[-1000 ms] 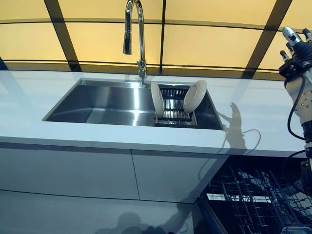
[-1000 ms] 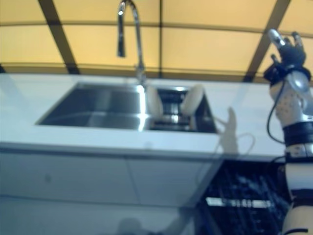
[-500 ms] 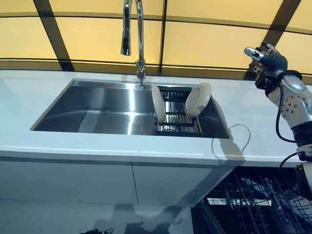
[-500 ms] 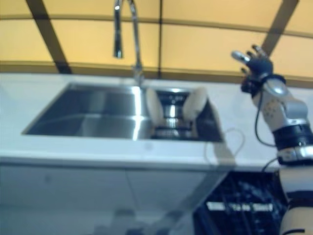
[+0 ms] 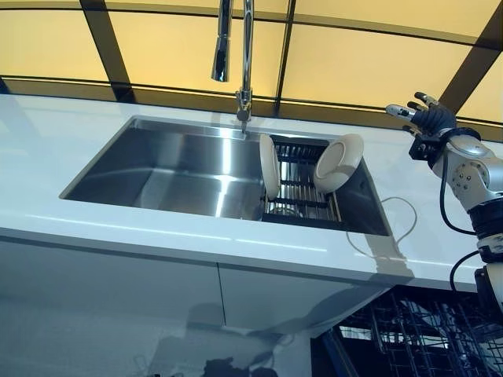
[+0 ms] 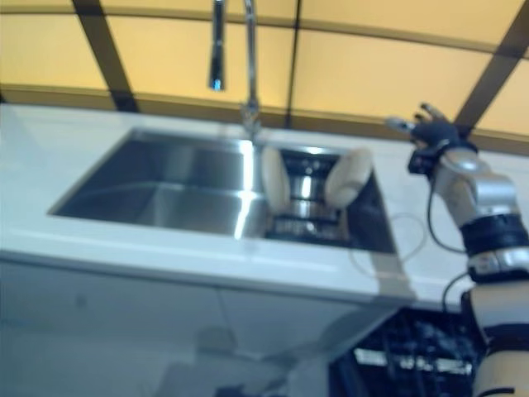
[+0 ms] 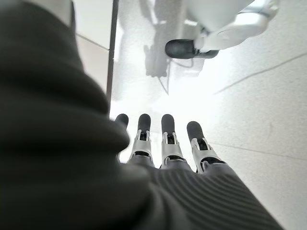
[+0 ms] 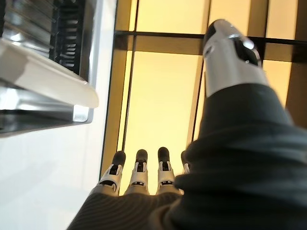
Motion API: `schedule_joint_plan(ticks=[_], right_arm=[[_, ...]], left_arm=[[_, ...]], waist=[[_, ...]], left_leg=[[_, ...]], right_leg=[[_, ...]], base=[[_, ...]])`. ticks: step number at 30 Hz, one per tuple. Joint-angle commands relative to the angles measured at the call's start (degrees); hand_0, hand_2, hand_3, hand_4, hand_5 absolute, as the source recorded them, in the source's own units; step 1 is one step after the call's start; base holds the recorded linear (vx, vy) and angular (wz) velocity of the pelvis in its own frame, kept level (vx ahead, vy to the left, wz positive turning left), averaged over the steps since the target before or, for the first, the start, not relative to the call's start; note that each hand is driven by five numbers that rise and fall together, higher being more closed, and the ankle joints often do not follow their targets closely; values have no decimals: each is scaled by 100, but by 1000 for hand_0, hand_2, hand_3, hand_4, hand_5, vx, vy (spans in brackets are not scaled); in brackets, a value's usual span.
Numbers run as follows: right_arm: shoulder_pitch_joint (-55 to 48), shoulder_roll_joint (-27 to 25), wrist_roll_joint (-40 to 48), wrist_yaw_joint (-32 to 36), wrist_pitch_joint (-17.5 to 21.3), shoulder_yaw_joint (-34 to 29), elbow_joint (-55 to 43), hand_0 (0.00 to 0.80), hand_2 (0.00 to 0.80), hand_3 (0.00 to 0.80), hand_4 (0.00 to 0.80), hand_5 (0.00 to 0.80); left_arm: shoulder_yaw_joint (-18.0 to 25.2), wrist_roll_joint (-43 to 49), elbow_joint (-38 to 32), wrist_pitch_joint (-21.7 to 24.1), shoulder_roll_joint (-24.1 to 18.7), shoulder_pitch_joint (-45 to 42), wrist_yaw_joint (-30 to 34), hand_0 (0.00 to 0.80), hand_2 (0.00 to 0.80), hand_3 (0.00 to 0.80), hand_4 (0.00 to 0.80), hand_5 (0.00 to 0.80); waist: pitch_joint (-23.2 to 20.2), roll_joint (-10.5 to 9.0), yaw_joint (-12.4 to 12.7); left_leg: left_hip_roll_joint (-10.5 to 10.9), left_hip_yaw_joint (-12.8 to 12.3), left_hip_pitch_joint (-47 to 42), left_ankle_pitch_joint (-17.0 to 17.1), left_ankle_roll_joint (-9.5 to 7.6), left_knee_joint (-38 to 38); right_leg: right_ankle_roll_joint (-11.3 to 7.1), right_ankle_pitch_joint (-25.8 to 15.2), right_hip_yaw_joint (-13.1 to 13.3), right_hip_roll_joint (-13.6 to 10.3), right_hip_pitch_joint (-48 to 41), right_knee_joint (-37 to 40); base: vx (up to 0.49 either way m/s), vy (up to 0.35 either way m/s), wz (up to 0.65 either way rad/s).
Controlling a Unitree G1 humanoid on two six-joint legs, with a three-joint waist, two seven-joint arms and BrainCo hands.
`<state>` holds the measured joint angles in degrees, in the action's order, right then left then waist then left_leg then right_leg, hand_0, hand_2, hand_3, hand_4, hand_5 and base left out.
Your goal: Take plates into dishwasher
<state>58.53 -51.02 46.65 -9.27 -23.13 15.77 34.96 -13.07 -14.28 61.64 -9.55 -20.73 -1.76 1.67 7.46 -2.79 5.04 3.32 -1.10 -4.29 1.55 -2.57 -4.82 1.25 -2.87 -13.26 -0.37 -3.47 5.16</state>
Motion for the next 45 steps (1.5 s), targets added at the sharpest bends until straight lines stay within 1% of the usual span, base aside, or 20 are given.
schedule_joint_plan(ticks=[1,6,8,13,20,24,27,36,42,45], right_arm=[[699,-379,-285,-157,59,295,2,0,0,0,0,0],[866,-366,-521,-367,42,484,23,0,0,0,0,0],[942,-361,-451,-475,108,527,72,0,0,0,0,0],[1037,-341,-521,-655,53,546,86,0,0,0,0,0],[1347,-471,-620,-951,33,737,107,0,0,0,0,0],[1328,-547,-592,-1058,-8,741,-8,0,0,0,0,0],[1308,-594,-666,-1071,-104,745,14,0,0,0,0,0],[1402,-766,-675,-1061,-197,826,259,0,0,0,0,0],[1299,-776,-569,-894,-294,747,269,0,0,0,0,0],[1182,-706,-402,-667,-356,685,273,0,0,0,0,0]], left_arm=[[-367,130,211,137,-127,99,-5,0,0,0,0,0],[-364,86,179,204,-179,70,-48,0,0,0,0,0],[-387,77,180,270,-165,62,-37,0,0,0,0,0],[-456,39,101,354,-131,45,-74,0,0,0,0,0],[-592,-124,-31,389,-180,175,-54,0,0,0,0,0],[-584,-192,-76,461,-193,203,-133,0,0,0,0,0],[-579,-214,-70,465,-183,213,-184,0,0,0,0,0],[-568,-219,-20,475,-219,184,-167,0,0,0,0,0],[-548,-173,-20,483,-214,143,-138,0,0,0,0,0],[-555,-168,0,465,-188,148,-140,0,0,0,0,0]], waist=[[-241,-71,229],[-103,-22,269],[-36,5,283],[98,52,305],[407,85,286],[501,79,255],[513,69,242],[473,65,216],[439,54,192],[427,48,181]], left_leg=[[-155,-109,256,-286,236,-18],[-183,-106,402,-241,262,-18],[-186,-81,465,-224,272,-18],[-193,-42,555,-202,284,-18],[-177,26,789,-139,272,-18],[-175,30,850,-128,269,-18],[-173,20,830,-131,266,-18],[-171,-13,732,-180,271,-18],[-178,-49,629,-213,273,-18],[-182,-68,592,-230,275,-18]], right_leg=[[-481,353,-311,-313,-58,-16],[-496,353,-399,-342,60,-16],[-492,362,-416,-346,105,-16],[-491,359,-457,-361,171,-16],[-479,300,-401,-356,393,-16],[-480,283,-391,-351,453,-16],[-483,282,-403,-354,435,-16],[-483,312,-395,-358,353,-16],[-474,327,-357,-349,275,-16],[-467,337,-339,-344,246,-16]], base=[[45,-10,3],[4,-16,13],[0,-14,11],[4,-6,6],[-15,1,0],[-13,1,0],[13,-4,0],[8,-2,0],[0,0,0],[0,0,0]])
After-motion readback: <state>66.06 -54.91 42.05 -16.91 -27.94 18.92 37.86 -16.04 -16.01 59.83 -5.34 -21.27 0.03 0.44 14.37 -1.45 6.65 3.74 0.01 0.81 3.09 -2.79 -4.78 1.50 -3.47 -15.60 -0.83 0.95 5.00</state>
